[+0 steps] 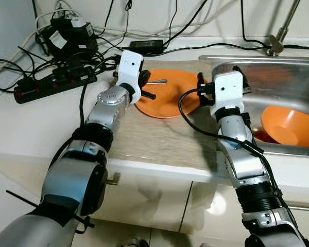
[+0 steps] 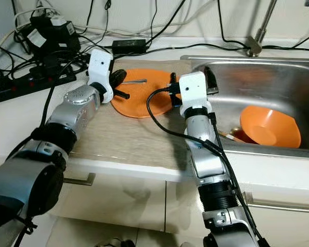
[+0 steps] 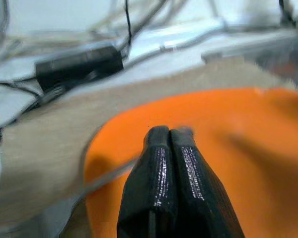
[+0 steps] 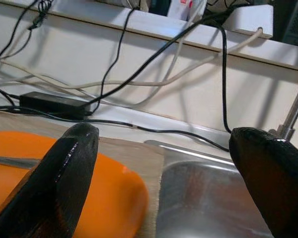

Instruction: Kitchen organization

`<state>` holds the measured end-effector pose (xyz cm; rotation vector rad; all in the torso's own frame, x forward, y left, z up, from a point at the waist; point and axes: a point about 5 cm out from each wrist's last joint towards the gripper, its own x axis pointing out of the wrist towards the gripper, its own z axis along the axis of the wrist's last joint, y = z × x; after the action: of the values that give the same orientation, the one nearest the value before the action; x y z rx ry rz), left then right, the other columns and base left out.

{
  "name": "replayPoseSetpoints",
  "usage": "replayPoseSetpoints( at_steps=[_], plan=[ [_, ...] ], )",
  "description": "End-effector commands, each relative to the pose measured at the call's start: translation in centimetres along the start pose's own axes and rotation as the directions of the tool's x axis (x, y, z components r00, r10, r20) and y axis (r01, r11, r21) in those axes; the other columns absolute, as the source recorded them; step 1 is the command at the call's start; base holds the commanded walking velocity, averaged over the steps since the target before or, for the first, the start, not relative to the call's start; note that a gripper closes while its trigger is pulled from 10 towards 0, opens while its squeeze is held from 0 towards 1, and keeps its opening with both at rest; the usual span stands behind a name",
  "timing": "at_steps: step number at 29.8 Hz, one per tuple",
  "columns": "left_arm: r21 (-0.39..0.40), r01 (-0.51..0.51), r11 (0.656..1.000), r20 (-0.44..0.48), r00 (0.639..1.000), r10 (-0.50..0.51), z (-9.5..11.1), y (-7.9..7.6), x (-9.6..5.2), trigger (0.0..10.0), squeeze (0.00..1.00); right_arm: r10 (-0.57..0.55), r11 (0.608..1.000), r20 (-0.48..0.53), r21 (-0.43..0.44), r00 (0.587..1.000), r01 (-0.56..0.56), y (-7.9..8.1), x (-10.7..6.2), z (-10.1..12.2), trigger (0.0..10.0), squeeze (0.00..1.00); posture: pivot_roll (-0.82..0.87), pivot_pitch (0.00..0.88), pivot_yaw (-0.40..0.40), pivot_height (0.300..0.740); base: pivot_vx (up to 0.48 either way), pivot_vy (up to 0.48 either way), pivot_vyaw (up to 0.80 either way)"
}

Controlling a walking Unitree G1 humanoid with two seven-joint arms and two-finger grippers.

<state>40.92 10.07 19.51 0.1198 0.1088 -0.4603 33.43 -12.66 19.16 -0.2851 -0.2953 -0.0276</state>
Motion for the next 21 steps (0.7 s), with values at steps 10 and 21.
replayPoseSetpoints(
  at_steps=[10,21],
  plan=[
    [0.041,0.042,0.998,-0.057,0.998,-0.040,1.0,-0.6,0.7,10.0,0.00,-0.026,1.000,0.020,0.004,0.999,0.026,-0.5,-1.4,0.7,10.0,0.00,-0.21,0.000,0.116,0.740,0.000,0.000,0.00],
    [0.110,0.129,0.985,-0.190,0.976,-0.107,-0.3,-1.5,0.8,10.0,0.00,-0.046,0.999,0.002,-0.010,0.999,0.046,-1.1,-2.6,0.7,10.0,0.00,-0.23,0.015,0.132,0.740,0.000,0.000,0.00]
  ],
)
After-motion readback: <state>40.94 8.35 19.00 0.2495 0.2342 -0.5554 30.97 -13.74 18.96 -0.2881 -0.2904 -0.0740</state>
